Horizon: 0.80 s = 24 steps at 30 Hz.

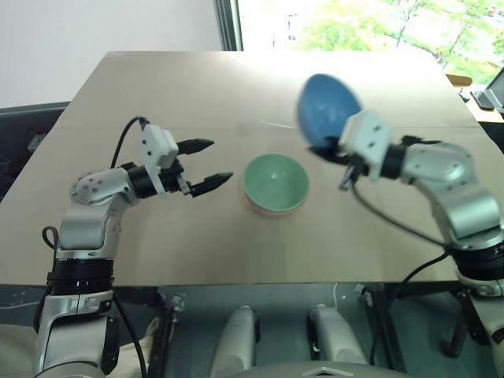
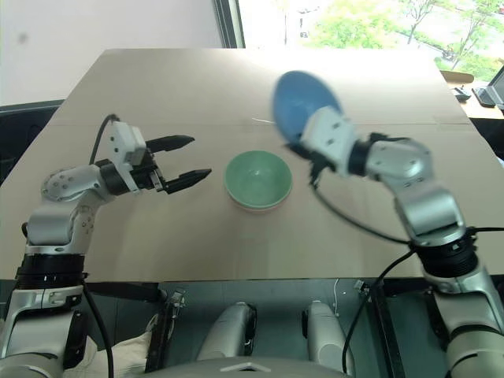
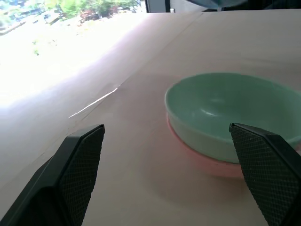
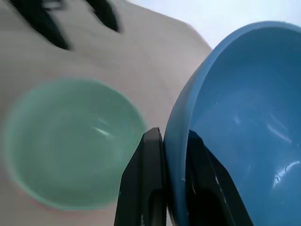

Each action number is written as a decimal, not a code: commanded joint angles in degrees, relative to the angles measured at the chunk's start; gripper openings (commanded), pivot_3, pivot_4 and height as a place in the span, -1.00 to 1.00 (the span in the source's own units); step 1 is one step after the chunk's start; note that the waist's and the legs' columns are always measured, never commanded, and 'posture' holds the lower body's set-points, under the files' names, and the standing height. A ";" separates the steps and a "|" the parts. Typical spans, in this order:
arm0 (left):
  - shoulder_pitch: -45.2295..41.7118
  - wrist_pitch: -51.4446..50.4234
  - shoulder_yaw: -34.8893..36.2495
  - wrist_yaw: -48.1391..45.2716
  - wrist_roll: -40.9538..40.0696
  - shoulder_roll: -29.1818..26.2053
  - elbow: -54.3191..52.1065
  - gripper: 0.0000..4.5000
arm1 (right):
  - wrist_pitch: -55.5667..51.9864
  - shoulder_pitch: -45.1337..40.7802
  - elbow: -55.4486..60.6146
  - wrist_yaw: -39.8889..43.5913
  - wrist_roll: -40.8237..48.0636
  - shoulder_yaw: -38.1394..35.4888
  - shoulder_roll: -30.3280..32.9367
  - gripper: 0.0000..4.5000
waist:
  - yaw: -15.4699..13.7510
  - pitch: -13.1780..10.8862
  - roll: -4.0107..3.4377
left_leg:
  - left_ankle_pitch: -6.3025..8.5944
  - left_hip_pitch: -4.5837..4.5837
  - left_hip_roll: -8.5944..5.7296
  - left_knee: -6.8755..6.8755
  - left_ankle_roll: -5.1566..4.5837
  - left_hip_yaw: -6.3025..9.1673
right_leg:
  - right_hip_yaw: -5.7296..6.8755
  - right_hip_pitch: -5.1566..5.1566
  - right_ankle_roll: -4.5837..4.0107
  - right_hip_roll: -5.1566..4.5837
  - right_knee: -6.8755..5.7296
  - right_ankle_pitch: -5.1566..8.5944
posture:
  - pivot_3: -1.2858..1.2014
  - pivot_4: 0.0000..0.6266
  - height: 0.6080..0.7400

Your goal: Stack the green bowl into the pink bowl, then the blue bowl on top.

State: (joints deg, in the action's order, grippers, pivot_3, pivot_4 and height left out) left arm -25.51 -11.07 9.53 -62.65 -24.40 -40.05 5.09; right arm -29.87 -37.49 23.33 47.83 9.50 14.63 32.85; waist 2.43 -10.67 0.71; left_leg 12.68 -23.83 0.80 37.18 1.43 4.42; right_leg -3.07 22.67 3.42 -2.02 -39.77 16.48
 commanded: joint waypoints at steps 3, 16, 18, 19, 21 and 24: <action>-0.88 2.81 3.45 -3.12 -2.08 -1.58 3.44 1.00 | -8.79 -1.33 0.57 -4.48 -3.65 7.15 -4.12 -0.98 | -0.48 0.00 0.01 | 0.00 -0.04 -0.12 0.04 0.00 0.05 | 0.04 -0.02 0.00 -0.09 0.00 0.00 | 0.03 -0.52 1.00; 1.74 -0.71 3.17 -1.91 -5.10 -0.40 -1.32 1.00 | -18.17 0.11 7.08 -5.18 6.46 -1.87 -6.96 0.89 | -0.01 0.01 0.04 | 0.00 -0.04 -0.10 -0.01 0.00 0.13 | 0.09 0.00 0.00 -0.08 -0.01 0.00 | 0.03 -0.52 1.00; 1.71 -1.18 2.91 -1.98 -5.61 -0.17 -1.66 1.00 | -19.32 0.46 8.58 -6.00 9.90 -5.36 -8.68 0.89 | -0.07 0.01 0.04 | 0.00 -0.03 -0.11 0.00 0.00 0.12 | 0.09 -0.01 0.00 -0.09 -0.02 0.00 | 0.03 -0.52 1.00; 1.76 -1.52 2.74 -2.09 -5.94 -0.03 -1.97 1.00 | -20.30 0.53 9.53 -6.37 11.89 -7.36 -9.44 0.89 | -0.10 0.01 0.04 | 0.00 -0.03 -0.11 0.00 0.00 0.12 | 0.09 -0.01 0.00 -0.09 -0.02 0.00 | 0.03 -0.52 1.00; 2.13 -2.28 2.45 -1.77 -6.38 0.23 -2.95 1.00 | -21.71 0.90 11.57 -7.22 15.42 -11.53 -10.19 0.89 | -0.11 0.01 0.04 | 0.00 -0.05 -0.12 0.00 0.00 0.12 | 0.08 -0.01 0.00 -0.09 -0.01 0.00 | 0.03 -0.52 1.00; 3.09 -3.13 2.43 -0.73 -6.43 0.60 -4.50 1.00 | -21.72 5.07 14.72 -8.47 18.15 -17.96 -8.57 0.89 | -0.27 0.02 0.05 | 0.00 -0.05 -0.12 -0.01 0.00 0.12 | 0.08 -0.02 0.00 -0.10 0.00 0.00 | 0.03 -0.52 1.00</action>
State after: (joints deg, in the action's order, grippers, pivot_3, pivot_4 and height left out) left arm -22.90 -14.04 11.12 -64.24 -29.68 -39.32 3.22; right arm -51.37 -34.20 34.74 40.31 25.43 1.48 23.07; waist 2.16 -10.65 0.76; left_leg 12.68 -23.88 0.67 37.16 1.42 4.57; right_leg -2.96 22.63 3.42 -2.13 -39.74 16.48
